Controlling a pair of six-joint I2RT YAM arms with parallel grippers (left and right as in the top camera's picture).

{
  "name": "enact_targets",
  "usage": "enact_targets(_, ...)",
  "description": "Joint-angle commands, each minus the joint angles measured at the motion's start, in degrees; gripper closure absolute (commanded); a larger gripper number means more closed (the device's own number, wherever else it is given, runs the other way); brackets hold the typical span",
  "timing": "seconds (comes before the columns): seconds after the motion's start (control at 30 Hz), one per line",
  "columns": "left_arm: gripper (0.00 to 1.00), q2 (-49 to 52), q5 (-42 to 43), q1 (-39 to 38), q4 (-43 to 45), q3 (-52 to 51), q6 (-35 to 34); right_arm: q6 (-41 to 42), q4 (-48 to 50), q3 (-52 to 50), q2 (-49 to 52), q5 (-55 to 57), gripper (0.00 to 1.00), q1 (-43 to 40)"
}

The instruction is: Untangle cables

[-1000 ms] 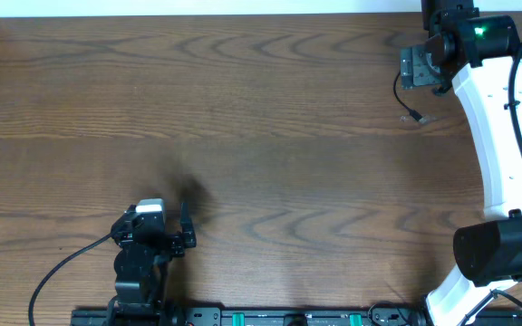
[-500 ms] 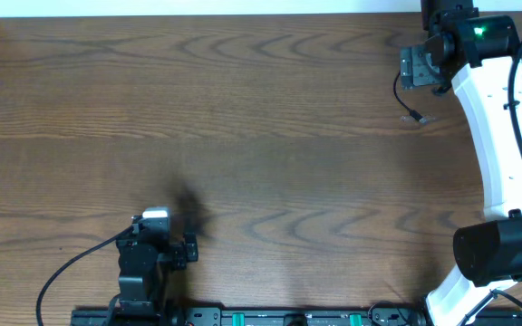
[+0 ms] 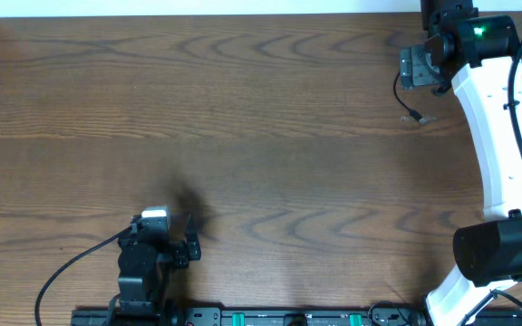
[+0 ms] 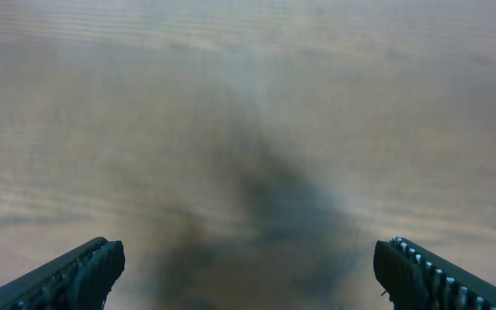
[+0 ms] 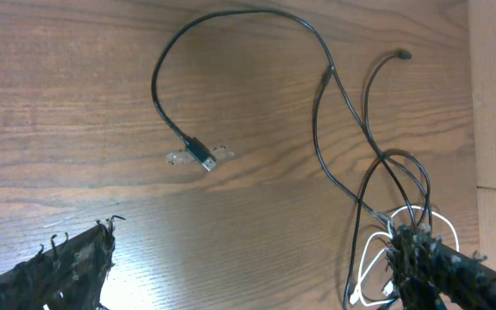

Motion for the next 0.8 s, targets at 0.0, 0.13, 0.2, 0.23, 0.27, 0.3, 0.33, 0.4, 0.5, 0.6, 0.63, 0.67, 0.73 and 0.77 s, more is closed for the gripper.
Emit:
enact_targets(0.0, 0.02, -0.48, 0.63, 0.24, 4.70, -1.07, -1.09, 0.96, -0.02, 0.17, -0.61, 0.55, 0.01, 0.44)
enact_targets(0.13, 0.02, -0.50, 0.46, 0.24, 17.00, -3.02, -0.15, 0.96, -0.02, 0.17, -0.61, 0.55, 0.01, 0.46)
enact_targets(0.2, 0.02, -0.50, 0.55, 0.24, 24.13, -4.74, -0.24, 0.96, -0.02, 0.17, -0.61, 0.55, 0.01, 0.46)
enact_targets(0.23, 0.02, -0.50, 0.55, 0.24, 28.28, -5.86, -0.24, 0.96, -0.02, 0.17, -0.61, 0.55, 0.01, 0.46)
enact_targets(0.27, 0.02, -0.50, 0.52, 0.24, 33.88, -7.39, -0.26, 0.96, -0.02, 0.17, -0.61, 0.55, 0.01, 0.46)
enact_targets(0.3, 0.02, -0.50, 0.52, 0.24, 36.83, -8.20, -0.26, 0.96, -0.02, 0.17, -0.61, 0.55, 0.01, 0.46)
enact_targets(0.33, 0.02, -0.50, 0.50, 0.24, 40.41, -9.18, -0.24, 0.96, -0.02, 0.17, -0.61, 0.55, 0.01, 0.44)
enact_targets(0.4, 0.02, -0.50, 0.28, 0.31, 45.31, -9.38, -0.24, 0.96, -0.02, 0.17, -0.61, 0.55, 0.01, 0.46)
enact_targets(0.5, 0.02, -0.50, -0.79, 0.31, 48.65, -9.38, -0.24, 0.96, -0.02, 0.17, -0.61, 0.55, 0.01, 0.46)
enact_targets(0.6, 0.02, -0.48, -1.01, 0.28, 49.59, -9.38, -0.26, 0.96, -0.02, 0.17, -0.61, 0.55, 0.01, 0.46)
enact_targets(0.63, 0.02, -0.48, -1.01, 0.28, 49.44, -9.38, -0.26, 0.96, -0.02, 0.17, -0.61, 0.55, 0.01, 0.46)
enact_targets(0.67, 0.02, -0.50, -1.01, 0.28, 49.07, -9.38, -0.26, 0.96, -0.02, 0.17, -0.61, 0.55, 0.01, 0.46)
enact_targets(0.73, 0.02, -0.48, -1.01, 0.28, 47.19, -9.38, -0.24, 0.96, -0.02, 0.17, -0.61, 0.55, 0.01, 0.44)
enact_targets(0.77, 0.02, -0.48, -1.01, 0.28, 45.64, -9.38, -0.24, 0.96, -0.02, 0.17, -0.61, 0.55, 0.01, 0.44)
